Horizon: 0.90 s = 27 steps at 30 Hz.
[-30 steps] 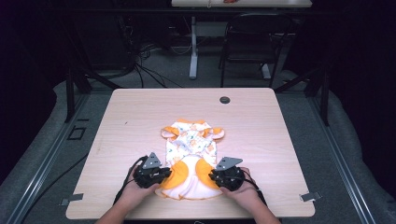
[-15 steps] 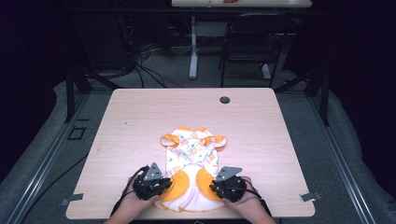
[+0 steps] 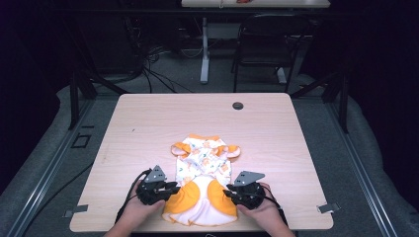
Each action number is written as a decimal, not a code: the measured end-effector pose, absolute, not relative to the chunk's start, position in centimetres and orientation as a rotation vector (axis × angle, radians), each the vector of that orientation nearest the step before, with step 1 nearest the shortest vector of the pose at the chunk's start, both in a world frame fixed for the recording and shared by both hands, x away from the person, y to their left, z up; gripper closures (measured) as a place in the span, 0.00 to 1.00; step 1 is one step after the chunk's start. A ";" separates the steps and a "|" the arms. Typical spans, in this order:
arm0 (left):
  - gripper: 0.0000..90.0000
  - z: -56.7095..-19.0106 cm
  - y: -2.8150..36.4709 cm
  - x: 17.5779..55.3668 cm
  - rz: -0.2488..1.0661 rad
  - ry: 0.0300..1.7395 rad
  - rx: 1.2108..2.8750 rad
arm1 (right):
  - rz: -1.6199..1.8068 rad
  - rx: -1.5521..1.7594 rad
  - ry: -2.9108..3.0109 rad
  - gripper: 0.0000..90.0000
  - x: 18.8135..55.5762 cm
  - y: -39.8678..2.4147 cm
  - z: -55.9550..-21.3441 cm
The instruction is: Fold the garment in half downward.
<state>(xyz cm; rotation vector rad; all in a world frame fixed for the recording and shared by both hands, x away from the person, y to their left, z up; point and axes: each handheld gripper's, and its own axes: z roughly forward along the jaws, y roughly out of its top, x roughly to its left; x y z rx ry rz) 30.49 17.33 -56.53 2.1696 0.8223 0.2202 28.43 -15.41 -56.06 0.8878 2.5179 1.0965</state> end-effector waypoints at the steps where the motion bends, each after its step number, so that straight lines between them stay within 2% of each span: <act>1: 0.81 -56.5 17.4 30.6 0.237 0.821 2.167 | 1.092 0.893 2.515 0.80 28.6 -15.5 -56.1; 12: 0.75 -56.4 17.8 32.8 0.243 0.852 2.128 | 1.127 1.008 2.490 0.69 31.4 -16.3 -56.2; 20: 0.77 -54.4 17.3 36.0 0.227 0.874 2.083 | 1.182 1.025 2.446 0.69 34.5 -16.0 -53.6; 27: 0.74 -53.0 17.1 38.6 0.214 0.897 2.067 | 1.128 1.064 2.434 0.66 36.9 -15.5 -52.3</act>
